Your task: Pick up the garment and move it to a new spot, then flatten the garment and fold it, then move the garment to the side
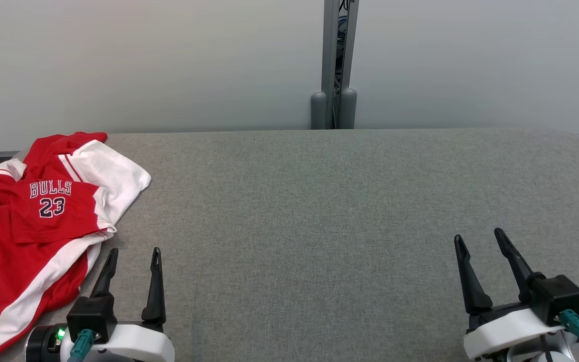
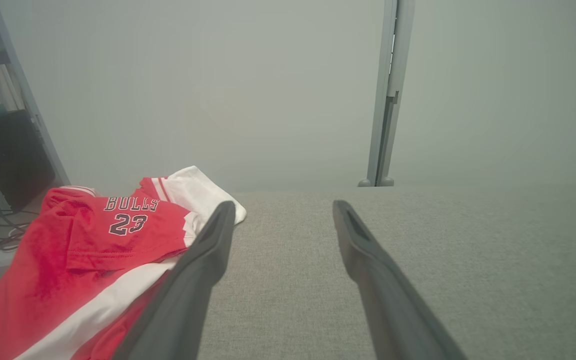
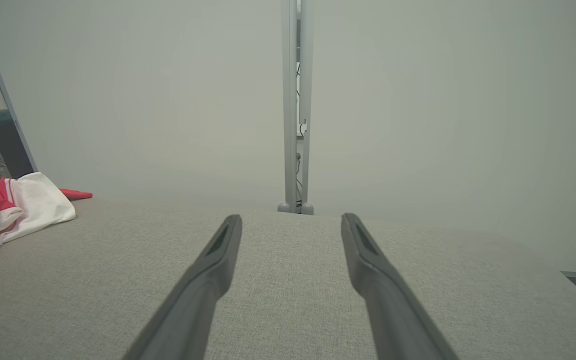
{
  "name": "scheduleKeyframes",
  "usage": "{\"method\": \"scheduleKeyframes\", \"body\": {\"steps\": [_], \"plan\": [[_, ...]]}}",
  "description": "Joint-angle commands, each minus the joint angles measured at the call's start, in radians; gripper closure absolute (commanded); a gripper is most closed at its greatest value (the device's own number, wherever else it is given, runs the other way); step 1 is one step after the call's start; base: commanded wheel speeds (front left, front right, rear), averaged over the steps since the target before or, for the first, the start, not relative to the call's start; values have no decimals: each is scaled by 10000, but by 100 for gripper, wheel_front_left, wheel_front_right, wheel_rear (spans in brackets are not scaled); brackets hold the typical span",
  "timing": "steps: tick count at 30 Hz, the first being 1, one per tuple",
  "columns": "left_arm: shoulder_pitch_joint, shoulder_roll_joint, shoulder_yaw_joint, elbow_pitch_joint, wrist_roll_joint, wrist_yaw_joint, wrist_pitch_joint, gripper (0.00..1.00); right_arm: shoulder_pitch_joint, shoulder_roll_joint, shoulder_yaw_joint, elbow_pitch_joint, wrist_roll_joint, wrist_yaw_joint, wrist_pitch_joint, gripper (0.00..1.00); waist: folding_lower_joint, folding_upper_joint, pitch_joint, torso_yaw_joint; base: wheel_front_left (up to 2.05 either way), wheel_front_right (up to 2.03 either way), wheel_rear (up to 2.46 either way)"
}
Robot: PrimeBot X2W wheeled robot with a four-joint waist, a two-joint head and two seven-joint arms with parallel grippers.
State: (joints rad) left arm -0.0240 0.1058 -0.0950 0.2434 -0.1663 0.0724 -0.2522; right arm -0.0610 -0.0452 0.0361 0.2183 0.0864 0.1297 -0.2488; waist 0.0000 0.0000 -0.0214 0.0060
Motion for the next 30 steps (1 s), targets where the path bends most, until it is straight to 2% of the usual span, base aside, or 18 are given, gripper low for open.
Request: {"method": "scheduleKeyframes", "body": {"steps": [1,30], "plan": [[67,60,-18,12,227,99,-99,0,64,-88,3,18,-275,18,-146,0,0,0,2,1,0,0,0],[118,95,-135,138,108,102,-141,0,72,-90,-66,298,-62,17,-188,0,0,0,-105,35,0,0,0]]}}
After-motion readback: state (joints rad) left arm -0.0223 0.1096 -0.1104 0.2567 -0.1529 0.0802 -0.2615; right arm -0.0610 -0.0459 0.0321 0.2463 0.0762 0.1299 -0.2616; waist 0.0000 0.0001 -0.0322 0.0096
